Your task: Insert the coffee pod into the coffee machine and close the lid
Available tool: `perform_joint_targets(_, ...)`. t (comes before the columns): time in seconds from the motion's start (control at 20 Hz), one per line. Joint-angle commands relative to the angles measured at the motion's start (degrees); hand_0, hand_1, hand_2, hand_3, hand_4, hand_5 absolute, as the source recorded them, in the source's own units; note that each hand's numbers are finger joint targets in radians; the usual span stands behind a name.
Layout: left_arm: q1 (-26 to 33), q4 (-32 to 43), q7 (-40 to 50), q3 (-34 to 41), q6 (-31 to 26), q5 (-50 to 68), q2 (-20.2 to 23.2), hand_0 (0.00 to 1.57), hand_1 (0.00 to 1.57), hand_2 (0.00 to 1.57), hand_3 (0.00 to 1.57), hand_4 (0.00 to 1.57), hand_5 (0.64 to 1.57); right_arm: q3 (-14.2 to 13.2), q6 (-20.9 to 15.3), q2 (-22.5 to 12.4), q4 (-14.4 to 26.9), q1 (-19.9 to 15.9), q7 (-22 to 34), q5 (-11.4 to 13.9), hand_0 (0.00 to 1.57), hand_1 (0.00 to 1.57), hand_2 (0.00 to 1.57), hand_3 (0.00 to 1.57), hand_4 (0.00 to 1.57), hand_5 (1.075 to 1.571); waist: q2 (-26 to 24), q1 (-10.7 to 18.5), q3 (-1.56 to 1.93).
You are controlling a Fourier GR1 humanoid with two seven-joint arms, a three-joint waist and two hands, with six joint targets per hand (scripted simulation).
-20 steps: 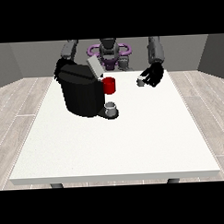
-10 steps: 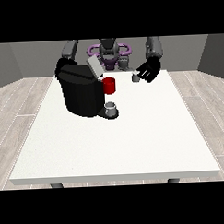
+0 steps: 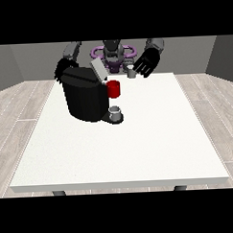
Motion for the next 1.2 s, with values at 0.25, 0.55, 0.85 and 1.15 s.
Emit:
perform_joint_targets(0.25, -8.80, 1.95, 1.78, 3.98, -1.94, 1.23, 4.79, 1.28, 1.28, 1.33, 1.27, 0.48, 1.571, 4.27, -2.38, 1.94, -3.67, 0.75, -2.27, 1.82, 0.00, 0.00, 0.00, 0.00, 0.50, 1.571, 4.70, -4.58, 0.00)
perform_joint_targets(0.55, -10.41, 1.48, 4.02, 1.89, 0.13, -1.29, 2.33, 1.26, 1.26, 1.31, 1.24, 0.51, 1.571, 0.91, -2.97, 0.54, -3.56, -4.47, 2.25, 1.61, 0.00, 0.00, 0.00, 0.00, 0.46, 1.571, 5.08, -3.75, 0.01)
perform_joint_targets(0.85, -12.47, 3.03, 1.69, 3.66, -0.82, -0.33, 4.32, 1.31, 1.31, 1.33, 1.24, 0.49, 1.571, 0.32, -2.72, 0.02, -4.62, -5.29, 1.49, 1.33, 0.00, 0.00, 0.00, 0.00, 0.48, 1.571, 8.93, -4.76, 0.00)
perform_joint_targets(1.15, -12.31, 3.75, 4.20, 2.39, 0.99, -1.60, 0.36, 1.32, 1.32, 1.33, 1.23, 0.51, 1.571, 0.28, -2.88, 0.10, -5.60, -5.92, 3.15, 1.00, 0.00, 0.00, 0.00, 0.00, 0.50, 1.571, 7.71, -5.34, 0.00)
